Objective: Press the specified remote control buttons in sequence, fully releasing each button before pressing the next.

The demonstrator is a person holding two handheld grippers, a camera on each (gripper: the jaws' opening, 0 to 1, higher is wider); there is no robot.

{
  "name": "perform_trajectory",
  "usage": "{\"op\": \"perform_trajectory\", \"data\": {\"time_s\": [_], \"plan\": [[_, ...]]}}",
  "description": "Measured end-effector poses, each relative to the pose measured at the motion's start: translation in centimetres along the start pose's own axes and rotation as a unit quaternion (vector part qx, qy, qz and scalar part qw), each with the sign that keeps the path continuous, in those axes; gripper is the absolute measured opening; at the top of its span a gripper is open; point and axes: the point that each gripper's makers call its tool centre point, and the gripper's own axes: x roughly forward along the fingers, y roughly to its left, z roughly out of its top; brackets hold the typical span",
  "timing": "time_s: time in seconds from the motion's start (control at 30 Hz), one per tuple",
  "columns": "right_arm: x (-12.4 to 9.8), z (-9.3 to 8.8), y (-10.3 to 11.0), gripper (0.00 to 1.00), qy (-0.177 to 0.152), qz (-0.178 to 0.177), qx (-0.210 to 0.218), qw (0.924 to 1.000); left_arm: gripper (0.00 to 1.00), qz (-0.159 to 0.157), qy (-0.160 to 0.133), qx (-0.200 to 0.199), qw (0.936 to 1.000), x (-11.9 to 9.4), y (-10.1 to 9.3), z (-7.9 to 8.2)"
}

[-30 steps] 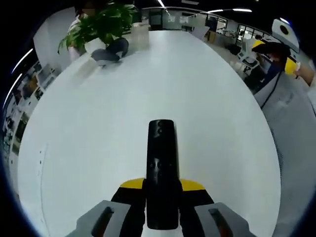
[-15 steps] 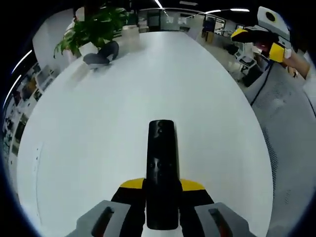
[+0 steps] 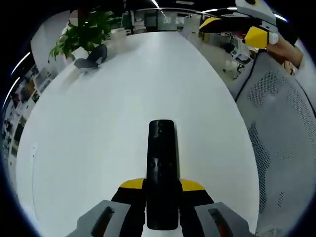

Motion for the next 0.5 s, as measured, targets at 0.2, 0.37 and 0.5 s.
{"op": "perform_trajectory", "data": {"time_s": [0.2, 0.37, 0.5], "plan": [[0.5, 0.2, 1.1, 0.37, 0.006, 0.018, -0.015, 0.9997, 0.24, 0.001, -0.003, -0.003, 1.0, -0.1, -1.8, -0.2], [1.1, 0.3, 2.3, 0.36, 0.012, 0.036, -0.034, 0.9987, 0.24, 0.002, -0.004, -0.004, 1.0, -0.2, -3.8, -0.4], [1.6, 0.1, 3.3, 0.35, 0.017, 0.054, -0.039, 0.9976, 0.24, 0.005, -0.002, -0.002, 1.0, -0.3, -5.2, -0.5]]}}
